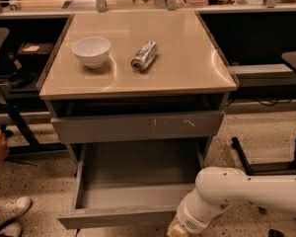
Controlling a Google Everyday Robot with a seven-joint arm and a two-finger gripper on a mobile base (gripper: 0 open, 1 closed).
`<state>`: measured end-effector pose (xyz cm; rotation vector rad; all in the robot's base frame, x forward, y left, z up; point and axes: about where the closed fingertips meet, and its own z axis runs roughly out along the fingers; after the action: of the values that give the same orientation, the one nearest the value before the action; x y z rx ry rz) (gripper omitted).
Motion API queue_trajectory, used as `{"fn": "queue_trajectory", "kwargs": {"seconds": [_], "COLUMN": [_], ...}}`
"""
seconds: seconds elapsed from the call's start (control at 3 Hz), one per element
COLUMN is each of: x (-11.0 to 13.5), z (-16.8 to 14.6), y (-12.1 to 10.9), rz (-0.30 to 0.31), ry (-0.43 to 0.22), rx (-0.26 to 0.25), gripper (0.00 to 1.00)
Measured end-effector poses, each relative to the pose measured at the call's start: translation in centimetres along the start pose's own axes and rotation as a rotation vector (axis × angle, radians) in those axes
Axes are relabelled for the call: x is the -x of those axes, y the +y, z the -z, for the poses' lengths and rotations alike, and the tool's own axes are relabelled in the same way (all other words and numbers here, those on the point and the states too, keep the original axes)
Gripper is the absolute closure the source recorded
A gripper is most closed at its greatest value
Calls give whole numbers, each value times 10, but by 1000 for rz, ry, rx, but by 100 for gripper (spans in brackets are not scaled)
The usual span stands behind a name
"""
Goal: Close middle drawer
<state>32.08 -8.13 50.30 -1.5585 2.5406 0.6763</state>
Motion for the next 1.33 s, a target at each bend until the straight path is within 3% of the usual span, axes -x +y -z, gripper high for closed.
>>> {"fn": "queue_trajectory", "kwargs": {"seconds": [0.67, 1.33], "x": [7, 7], "z": [-39, -39], "y": [-61, -62], "rz": [-11, -9], "ry": [6, 8], "rx": [-65, -66], "gripper": [100, 59]}}
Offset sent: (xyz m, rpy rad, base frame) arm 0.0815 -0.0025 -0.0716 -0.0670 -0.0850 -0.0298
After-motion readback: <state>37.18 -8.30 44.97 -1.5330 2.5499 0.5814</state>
